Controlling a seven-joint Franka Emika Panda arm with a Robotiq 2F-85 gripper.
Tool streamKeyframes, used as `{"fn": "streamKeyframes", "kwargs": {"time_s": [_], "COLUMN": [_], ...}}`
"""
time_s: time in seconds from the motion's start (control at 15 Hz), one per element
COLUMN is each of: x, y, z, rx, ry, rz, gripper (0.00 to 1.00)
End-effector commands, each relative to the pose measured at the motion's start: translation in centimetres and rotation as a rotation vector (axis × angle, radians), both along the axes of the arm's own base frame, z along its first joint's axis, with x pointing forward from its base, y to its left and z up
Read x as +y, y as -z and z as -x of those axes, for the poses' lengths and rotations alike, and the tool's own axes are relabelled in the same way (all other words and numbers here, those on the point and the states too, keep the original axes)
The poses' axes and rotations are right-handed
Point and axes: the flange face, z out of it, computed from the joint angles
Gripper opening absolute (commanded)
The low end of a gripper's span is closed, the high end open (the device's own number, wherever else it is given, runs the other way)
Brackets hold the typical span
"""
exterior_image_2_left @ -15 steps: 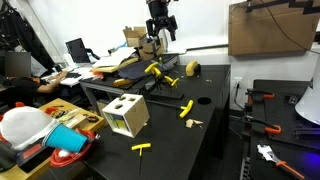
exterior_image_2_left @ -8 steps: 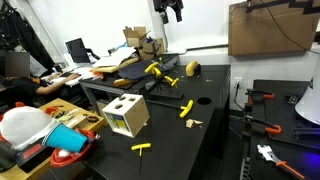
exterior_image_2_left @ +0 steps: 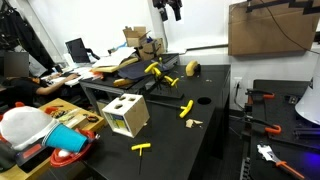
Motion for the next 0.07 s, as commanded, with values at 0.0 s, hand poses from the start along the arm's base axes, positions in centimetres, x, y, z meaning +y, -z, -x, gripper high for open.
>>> {"fn": "streamKeyframes", "kwargs": {"time_s": [0.0], "x": [0.01], "y": [0.12], "z": [-0.08], "rx": [0.005], "ry": [0.000], "rz": [-0.002], "gripper": [1.00]}}
